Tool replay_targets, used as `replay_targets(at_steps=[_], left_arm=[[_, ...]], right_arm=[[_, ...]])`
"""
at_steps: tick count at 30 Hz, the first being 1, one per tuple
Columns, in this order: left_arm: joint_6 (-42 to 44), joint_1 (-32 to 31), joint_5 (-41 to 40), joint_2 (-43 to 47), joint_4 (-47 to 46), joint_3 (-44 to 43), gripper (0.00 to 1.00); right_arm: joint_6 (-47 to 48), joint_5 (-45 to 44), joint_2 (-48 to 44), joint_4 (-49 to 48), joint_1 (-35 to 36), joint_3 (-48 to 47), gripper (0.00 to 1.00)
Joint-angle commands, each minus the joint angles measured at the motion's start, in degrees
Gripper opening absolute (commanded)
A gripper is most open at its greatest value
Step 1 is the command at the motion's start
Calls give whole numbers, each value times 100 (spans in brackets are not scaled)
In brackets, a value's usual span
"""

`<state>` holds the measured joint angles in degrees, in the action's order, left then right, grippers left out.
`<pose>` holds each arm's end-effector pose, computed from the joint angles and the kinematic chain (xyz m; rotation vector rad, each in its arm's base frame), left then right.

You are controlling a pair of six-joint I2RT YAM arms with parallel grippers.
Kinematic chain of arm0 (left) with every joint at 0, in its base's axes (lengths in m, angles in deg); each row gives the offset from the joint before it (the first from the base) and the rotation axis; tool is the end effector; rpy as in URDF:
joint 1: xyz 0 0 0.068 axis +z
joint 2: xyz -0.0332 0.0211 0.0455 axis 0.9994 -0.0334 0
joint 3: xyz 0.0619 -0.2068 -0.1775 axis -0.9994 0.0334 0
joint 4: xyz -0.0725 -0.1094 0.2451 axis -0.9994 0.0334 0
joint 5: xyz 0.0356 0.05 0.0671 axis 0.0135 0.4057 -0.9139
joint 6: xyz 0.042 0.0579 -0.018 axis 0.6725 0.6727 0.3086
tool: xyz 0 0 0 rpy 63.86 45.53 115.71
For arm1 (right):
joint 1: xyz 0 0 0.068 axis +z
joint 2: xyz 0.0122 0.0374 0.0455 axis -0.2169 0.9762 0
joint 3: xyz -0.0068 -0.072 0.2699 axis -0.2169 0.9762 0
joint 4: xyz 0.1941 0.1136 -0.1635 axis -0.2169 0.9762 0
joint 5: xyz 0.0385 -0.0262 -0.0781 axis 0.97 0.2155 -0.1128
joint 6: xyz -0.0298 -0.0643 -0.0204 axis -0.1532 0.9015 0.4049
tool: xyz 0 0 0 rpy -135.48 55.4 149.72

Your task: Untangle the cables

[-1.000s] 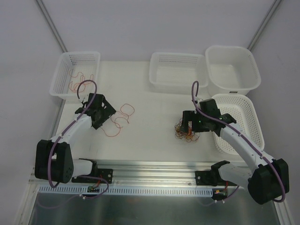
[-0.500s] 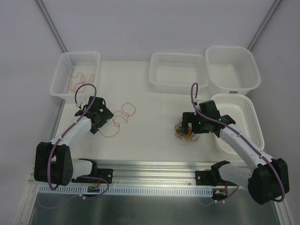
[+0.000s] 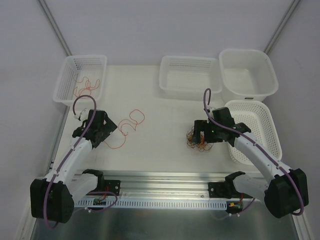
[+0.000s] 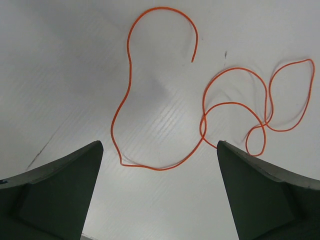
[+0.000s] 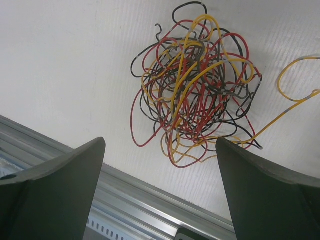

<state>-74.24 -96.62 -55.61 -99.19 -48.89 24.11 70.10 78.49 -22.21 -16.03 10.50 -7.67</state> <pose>0.2285 -0.0181 0.1998 -0.9411 2.2243 -0.1366 0.2247 0.1099 0.2163 -0.5651 2.4126 0.4521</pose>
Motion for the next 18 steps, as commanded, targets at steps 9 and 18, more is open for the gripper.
replay_targets(at_steps=[9,18], left_arm=[[-63,27,-417,42,225,212,99],[922,1,946,-1022,-1349,344,99]], right_arm=[[91,179,-5,-174,70,-131,97],[99,144,-172,-95,88,-17,97]])
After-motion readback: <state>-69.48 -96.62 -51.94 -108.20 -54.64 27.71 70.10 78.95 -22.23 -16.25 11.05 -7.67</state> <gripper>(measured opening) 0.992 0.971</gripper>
